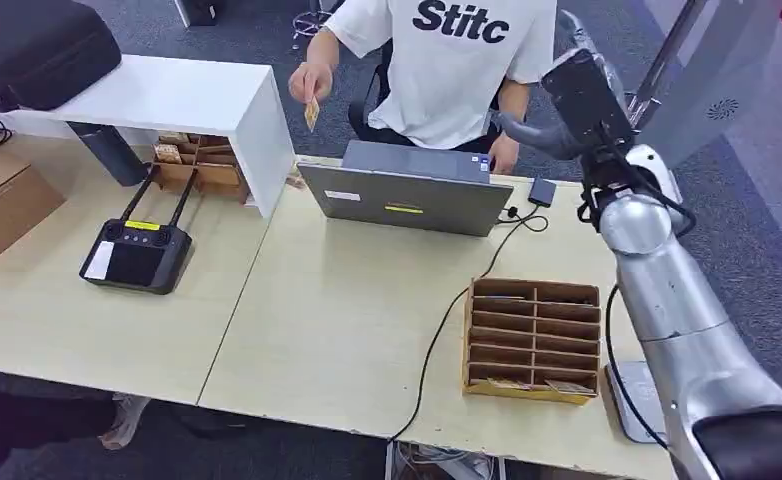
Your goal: Pass the card to the sensor for recognition and then transmit it.
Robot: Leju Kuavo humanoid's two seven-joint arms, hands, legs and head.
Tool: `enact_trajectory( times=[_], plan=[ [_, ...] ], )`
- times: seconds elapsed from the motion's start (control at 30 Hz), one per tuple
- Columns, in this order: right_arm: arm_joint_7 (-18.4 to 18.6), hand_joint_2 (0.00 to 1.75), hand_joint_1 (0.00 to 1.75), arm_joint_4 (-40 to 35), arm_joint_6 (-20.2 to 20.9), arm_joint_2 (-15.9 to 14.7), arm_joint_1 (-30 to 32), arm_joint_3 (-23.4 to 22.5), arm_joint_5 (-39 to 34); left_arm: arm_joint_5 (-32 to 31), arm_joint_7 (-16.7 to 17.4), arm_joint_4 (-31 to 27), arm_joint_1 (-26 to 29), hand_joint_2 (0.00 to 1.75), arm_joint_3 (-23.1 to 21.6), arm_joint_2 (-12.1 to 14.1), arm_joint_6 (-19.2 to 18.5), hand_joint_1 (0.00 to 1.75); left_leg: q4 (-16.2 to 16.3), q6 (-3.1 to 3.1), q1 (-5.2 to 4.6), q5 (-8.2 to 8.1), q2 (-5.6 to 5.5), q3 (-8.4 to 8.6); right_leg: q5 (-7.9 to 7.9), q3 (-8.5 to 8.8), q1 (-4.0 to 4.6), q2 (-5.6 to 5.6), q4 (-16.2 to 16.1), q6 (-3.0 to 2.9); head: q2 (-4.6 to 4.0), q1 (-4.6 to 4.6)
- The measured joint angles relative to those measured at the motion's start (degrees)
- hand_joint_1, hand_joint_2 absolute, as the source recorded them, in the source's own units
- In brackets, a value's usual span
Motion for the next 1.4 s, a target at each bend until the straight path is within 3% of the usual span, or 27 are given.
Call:
enact_trajectory(
  times=[0.23,0.57,0.7,0.83,1.13,1.4],
  plan=[
    [-4.47,1.75,0.00,-16.04,-1.91,-3.93,11.02,-5.84,0.59,7.83,2.52,-2.12,2.52,1.75,-1.88,-0.74,2.36,0.00,0.00,0.03,0.00,-0.08,0.02,0.00,-0.02,-0.01,0.01,0.03,-0.03,0.02,0.00,0.00],
    [-11.48,1.75,0.00,-36.89,-3.85,-6.60,34.25,-14.36,3.15,25.06,9.73,-14.00,13.88,1.75,-19.97,-1.57,9.27,0.00,-0.01,0.08,0.01,-0.27,0.02,-0.02,-0.13,-0.01,0.02,0.01,-0.08,0.03,0.00,-0.02],
    [-13.16,1.75,0.00,-42.18,-4.99,-6.64,42.80,-17.00,4.04,28.23,12.70,-19.20,18.03,1.75,-25.72,-1.60,12.15,0.00,-0.01,0.11,0.01,-0.31,0.02,-0.03,-0.21,-0.01,0.02,0.01,-0.08,0.06,0.00,-0.02],
    [-13.62,1.75,0.00,-45.56,-5.49,-6.64,48.30,-18.36,5.48,29.40,14.36,-22.20,20.26,1.75,-28.72,-1.60,13.70,0.00,-0.02,0.12,0.01,-0.33,0.04,-0.02,-0.22,0.01,0.01,0.02,-0.08,0.07,0.00,0.00],
    [-12.99,1.75,0.00,-48.19,-5.99,-6.64,54.36,-19.23,9.84,30.66,16.68,-25.64,22.62,1.75,-31.54,-1.60,15.15,0.00,-0.02,0.12,0.01,-0.33,0.05,-0.01,-0.22,0.04,0.00,0.03,-0.08,0.07,0.00,0.00],
    [-7.61,1.75,0.00,-46.33,-7.33,-8.50,53.47,-17.46,25.19,29.26,17.46,-25.64,22.26,1.75,-31.52,-1.60,14.01,0.00,-0.02,0.12,0.01,-0.33,0.08,-0.01,-0.22,0.10,0.00,0.02,-0.08,0.07,0.00,0.00]
  ],
)
